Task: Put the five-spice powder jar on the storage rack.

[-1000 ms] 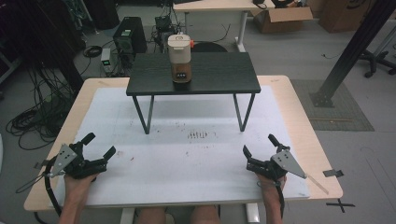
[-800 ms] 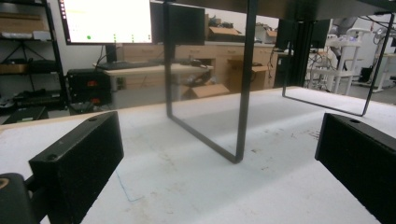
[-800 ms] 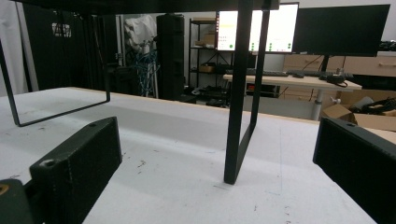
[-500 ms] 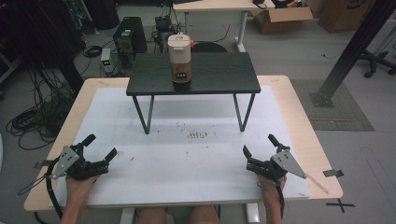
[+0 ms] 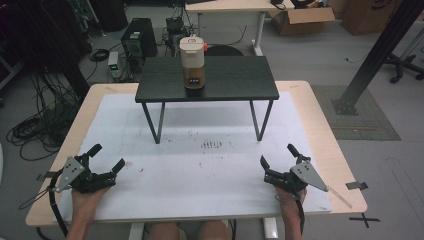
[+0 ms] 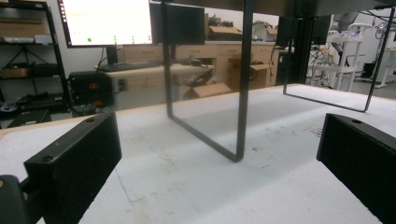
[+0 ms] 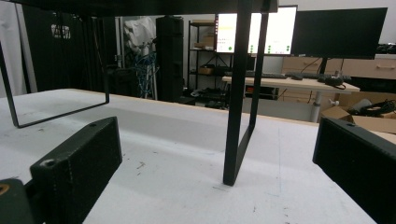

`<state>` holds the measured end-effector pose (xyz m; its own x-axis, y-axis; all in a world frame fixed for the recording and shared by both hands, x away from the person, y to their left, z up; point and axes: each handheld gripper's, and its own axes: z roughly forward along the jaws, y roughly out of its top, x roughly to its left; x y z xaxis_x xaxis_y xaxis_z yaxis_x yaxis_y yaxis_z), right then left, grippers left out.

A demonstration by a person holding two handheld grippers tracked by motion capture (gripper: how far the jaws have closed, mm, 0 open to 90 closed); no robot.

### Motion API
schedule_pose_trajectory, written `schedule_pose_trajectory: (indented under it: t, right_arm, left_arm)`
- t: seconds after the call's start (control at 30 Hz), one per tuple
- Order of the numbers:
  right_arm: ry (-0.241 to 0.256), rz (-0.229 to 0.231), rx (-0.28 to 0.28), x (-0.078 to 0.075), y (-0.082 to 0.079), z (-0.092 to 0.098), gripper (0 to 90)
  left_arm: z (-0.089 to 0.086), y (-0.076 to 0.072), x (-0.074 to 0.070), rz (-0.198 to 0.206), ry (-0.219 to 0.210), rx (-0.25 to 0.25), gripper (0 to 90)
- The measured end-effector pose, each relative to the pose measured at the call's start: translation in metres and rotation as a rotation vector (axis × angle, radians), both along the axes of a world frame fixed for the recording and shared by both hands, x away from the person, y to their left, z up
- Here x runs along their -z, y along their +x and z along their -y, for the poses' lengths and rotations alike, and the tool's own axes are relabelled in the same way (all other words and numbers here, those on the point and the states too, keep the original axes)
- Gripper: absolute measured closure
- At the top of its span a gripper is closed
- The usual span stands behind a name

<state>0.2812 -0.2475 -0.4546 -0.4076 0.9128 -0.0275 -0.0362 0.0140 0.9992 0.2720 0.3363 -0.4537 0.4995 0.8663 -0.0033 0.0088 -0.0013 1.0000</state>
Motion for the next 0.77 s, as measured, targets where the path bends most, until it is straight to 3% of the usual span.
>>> schedule_pose_trajectory:
  t: [0.77]
  right_arm:
    - [0.005,-0.003,-0.012,-0.0001,0.0006,0.0009,0.6]
  left_arm:
    - [-0.0003,0.0002,0.0,-0.002,-0.003,0.0,0.3]
